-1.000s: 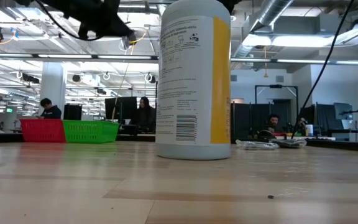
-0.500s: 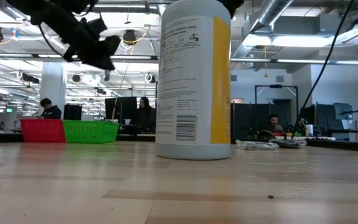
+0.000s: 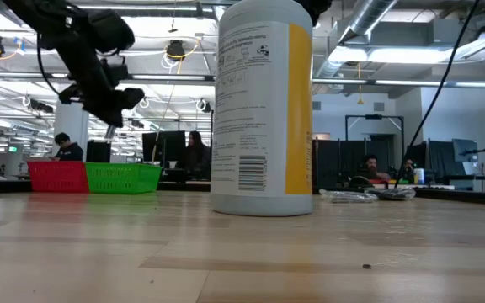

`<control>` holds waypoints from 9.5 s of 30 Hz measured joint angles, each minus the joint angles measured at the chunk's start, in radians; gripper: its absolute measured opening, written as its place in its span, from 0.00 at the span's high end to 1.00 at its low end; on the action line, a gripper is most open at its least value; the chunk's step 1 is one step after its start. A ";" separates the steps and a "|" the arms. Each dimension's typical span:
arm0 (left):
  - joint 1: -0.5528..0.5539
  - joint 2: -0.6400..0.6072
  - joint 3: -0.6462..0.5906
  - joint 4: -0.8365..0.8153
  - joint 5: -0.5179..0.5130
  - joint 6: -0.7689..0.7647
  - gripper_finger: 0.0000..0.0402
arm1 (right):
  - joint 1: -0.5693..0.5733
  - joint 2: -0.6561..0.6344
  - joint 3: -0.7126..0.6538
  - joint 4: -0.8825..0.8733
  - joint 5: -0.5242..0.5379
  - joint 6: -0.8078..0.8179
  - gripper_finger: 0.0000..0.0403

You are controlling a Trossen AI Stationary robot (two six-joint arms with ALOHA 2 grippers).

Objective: Pick & Place Travel size toiletries
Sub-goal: Put the silver nail clipper into the top red basket

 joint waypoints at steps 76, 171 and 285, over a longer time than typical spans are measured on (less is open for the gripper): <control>-0.065 -0.047 0.000 -0.178 0.307 0.081 0.80 | 0.000 0.000 0.000 -0.072 0.000 0.063 0.62; -1.325 0.688 0.212 0.260 0.753 -1.264 0.80 | 0.004 0.000 0.000 -0.141 0.000 0.071 0.62; -1.109 0.214 0.210 -0.481 0.304 -1.133 1.00 | 0.007 0.000 0.000 -0.185 0.000 0.089 0.62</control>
